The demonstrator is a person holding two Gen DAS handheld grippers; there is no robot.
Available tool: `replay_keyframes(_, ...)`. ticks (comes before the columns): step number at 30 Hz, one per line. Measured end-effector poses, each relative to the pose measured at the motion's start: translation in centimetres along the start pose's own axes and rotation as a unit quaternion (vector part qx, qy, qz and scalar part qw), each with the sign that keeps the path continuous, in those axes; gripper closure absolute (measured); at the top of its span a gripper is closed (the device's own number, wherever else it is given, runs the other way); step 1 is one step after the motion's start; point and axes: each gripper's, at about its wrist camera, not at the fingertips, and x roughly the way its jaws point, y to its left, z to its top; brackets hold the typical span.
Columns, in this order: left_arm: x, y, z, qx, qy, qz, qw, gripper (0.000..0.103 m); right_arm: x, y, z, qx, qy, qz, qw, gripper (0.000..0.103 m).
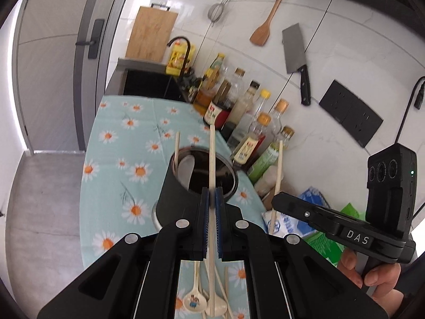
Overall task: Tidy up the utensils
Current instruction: 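Lift both chopsticks and carry them above the black holder with both grippers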
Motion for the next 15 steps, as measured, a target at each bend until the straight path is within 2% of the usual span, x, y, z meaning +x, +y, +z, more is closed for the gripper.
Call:
replay_keyframes(3,-0.3,-0.2,1.4,0.002,-0.035,-0.007,0.9993,0.099,-0.1,0.1,1.4,-0.008,-0.019,0.004,1.000,0.097)
replay_keyframes(8,-0.8,-1.0,3.1,0.025,-0.095,-0.022,0.9949,0.099,-0.5,0.1,3.5,-0.028,-0.080,0.003,0.996,0.097)
replay_keyframes(11,-1.1,-1.2,4.0,0.036,-0.145,-0.032,0.9883,0.099,-0.2,-0.3,4.9,-0.027,-0.103,0.002,0.994,0.097)
replay_keyframes(15,-0.6,-1.1,5.2,0.044,-0.178,-0.036,0.9823,0.099,-0.3,0.0,6.6,-0.041,-0.144,0.007,0.989,0.097)
